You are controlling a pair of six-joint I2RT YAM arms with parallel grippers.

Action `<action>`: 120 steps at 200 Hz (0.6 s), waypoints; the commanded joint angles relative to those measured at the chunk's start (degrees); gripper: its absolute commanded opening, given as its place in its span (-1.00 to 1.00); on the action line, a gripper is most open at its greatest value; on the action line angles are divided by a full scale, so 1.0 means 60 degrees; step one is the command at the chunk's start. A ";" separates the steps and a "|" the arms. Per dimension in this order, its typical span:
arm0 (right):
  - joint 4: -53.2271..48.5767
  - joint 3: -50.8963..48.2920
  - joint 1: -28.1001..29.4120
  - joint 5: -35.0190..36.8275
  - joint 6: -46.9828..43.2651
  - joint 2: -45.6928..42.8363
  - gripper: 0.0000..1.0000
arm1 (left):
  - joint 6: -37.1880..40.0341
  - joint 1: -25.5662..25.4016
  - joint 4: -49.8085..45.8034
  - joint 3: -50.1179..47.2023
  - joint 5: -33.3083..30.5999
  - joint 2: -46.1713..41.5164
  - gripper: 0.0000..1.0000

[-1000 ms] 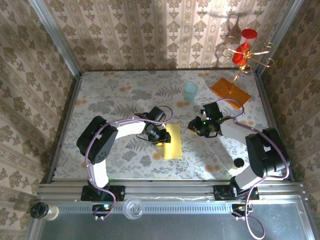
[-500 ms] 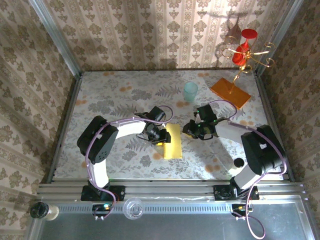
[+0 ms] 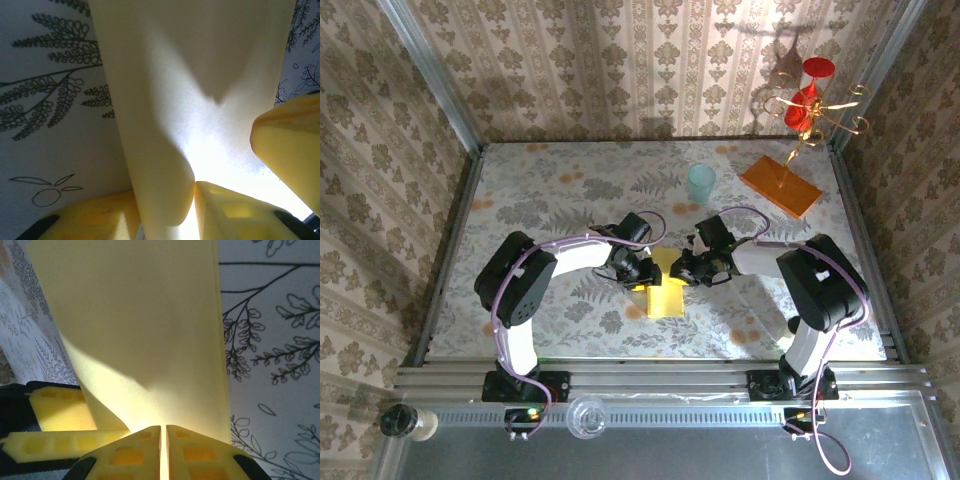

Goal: Fold a paper plane with a square sheet of paper (pick it up from the middle)

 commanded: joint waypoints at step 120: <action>0.0593 -0.0485 -0.0136 0.1003 0.0241 0.1423 -0.77 | 0.0393 0.0765 -0.0806 -0.0145 -0.1581 -0.1284 0.02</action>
